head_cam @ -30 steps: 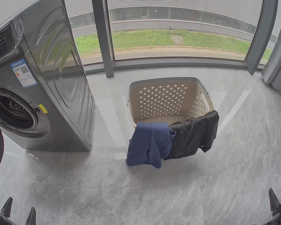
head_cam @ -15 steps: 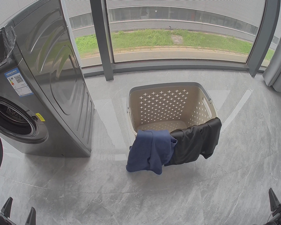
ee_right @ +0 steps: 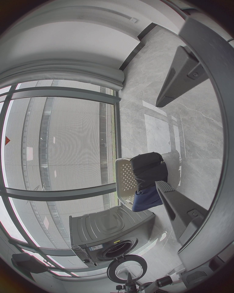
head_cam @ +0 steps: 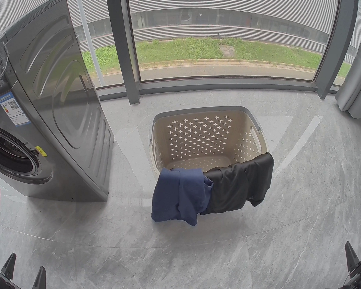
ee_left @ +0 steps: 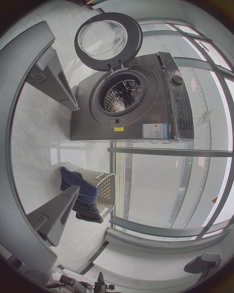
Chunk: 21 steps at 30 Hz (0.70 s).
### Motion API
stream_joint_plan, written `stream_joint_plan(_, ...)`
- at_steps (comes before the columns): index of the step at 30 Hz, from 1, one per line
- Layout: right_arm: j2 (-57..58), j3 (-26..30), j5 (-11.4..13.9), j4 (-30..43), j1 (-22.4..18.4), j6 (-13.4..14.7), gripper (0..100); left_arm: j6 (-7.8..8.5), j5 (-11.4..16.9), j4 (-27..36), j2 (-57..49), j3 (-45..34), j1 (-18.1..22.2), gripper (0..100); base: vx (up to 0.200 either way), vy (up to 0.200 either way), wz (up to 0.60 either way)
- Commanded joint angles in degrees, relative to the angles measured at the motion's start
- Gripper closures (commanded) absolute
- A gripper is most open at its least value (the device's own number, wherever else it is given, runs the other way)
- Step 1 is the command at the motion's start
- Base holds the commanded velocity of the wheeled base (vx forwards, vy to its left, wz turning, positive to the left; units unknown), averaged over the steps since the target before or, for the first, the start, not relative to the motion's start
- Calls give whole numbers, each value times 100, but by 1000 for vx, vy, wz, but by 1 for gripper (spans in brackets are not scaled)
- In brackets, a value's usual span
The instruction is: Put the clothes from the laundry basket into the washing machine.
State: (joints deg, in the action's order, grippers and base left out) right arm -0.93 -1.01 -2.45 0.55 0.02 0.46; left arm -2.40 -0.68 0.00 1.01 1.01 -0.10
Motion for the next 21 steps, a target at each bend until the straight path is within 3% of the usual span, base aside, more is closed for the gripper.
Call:
stream_joint_plan(1,84,66,-1,-2,6,6,0,-6,-2,0,-92,-92,1,0,0,0,0)
stream_joint_plan(15,84,66,-1,-2,-2,6,0,3,-2,0,-92,-92,1,0,0,0,0)
stream_joint_plan(21,84,66,-1,-2,-2,6,0,3,-2,0,-92,-92,1,0,0,-200,0)
